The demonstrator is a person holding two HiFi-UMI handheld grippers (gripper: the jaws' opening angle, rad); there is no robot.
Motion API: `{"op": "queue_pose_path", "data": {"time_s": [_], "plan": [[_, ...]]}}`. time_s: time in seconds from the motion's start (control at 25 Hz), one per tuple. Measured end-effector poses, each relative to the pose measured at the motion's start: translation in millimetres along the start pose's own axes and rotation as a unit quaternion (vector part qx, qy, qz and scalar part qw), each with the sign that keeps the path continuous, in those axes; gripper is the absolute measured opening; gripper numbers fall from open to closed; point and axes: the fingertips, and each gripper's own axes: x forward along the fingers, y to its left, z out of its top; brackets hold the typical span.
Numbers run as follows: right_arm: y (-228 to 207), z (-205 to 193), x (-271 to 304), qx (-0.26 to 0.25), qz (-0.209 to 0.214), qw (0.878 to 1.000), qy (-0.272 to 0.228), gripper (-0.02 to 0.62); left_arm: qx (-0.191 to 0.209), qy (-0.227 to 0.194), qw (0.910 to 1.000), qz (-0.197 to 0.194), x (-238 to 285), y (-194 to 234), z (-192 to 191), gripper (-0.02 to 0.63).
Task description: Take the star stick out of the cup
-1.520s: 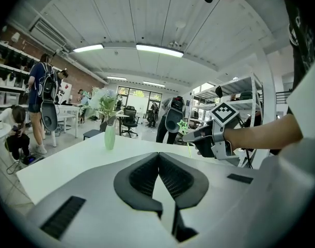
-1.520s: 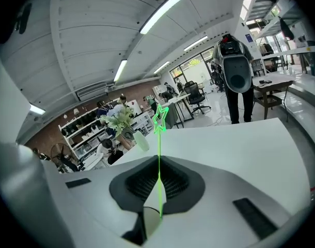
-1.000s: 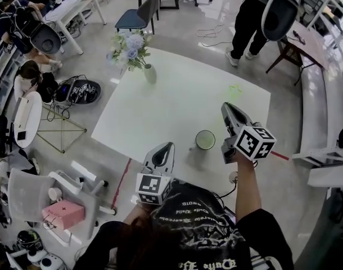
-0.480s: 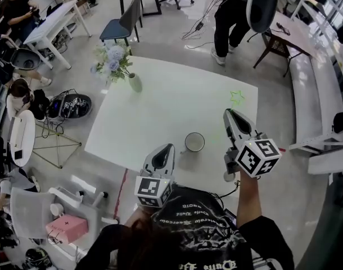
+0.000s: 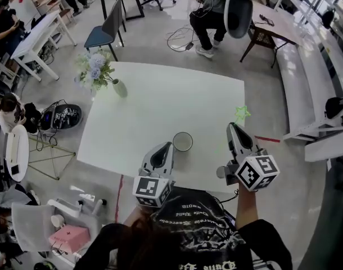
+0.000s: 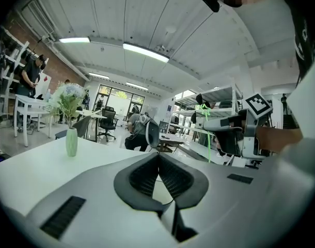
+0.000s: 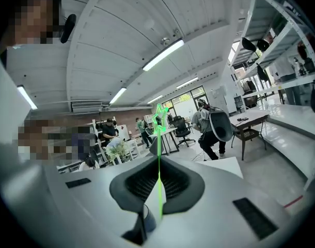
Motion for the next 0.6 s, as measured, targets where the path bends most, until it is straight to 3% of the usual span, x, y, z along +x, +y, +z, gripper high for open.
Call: {"op": "queue_pose_path", "data": {"time_s": [0.6], "plan": [[-36.7,-53.7,-68.6,0.024,-0.067,0.997,0.007,0.015,0.015,-0.001,0.9996,-0.022,8.4,-32.7,-1.9,0.018]]}}
